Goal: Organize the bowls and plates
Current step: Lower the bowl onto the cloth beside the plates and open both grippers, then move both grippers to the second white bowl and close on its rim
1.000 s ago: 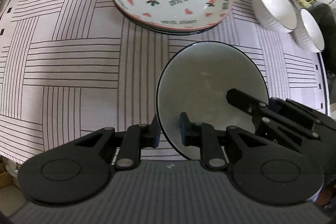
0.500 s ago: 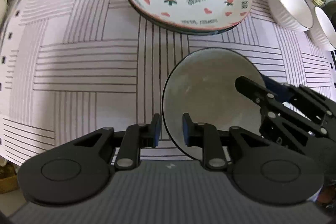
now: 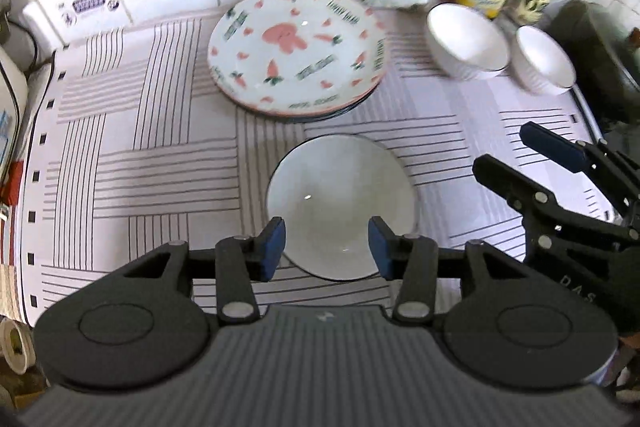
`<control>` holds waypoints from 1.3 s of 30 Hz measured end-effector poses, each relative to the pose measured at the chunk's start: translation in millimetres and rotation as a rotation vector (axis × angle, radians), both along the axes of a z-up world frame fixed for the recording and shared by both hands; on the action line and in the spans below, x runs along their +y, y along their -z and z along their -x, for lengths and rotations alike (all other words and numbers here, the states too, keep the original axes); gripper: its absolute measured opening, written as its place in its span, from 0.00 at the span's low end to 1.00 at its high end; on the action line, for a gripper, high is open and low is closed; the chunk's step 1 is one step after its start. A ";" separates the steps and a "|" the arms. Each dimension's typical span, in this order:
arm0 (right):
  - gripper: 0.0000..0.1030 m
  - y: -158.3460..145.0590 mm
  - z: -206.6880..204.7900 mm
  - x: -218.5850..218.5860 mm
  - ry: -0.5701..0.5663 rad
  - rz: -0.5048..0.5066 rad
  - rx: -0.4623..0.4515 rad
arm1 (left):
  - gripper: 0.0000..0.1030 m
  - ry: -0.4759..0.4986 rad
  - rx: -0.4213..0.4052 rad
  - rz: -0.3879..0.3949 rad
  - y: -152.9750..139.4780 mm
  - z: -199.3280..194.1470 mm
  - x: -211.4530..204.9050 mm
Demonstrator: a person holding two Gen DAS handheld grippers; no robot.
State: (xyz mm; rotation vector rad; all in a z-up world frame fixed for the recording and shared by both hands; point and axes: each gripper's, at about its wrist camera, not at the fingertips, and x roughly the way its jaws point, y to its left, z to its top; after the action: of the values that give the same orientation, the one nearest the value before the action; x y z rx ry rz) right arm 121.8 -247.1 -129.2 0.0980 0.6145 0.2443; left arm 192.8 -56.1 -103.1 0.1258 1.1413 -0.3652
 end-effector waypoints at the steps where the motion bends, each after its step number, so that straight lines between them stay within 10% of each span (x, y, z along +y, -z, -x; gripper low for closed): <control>1: 0.61 -2.8 3.6 -2.0 0.003 0.008 -0.011 | 0.46 0.006 -0.011 0.005 -3.8 2.7 -2.9; 23: 0.89 19.7 -4.0 -48.1 0.091 0.140 -0.154 | 0.69 0.042 -0.139 0.113 -17.9 -19.5 -85.4; 39: 0.90 85.9 -71.2 -82.3 0.188 0.031 -0.065 | 0.69 0.027 -0.045 0.161 27.4 -101.2 -145.5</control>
State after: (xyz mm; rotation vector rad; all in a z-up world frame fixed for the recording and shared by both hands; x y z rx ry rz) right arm 192.9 -329.4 -215.2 0.1167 0.5400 0.0553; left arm 294.1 -201.6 -130.4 0.0078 1.0627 -0.4746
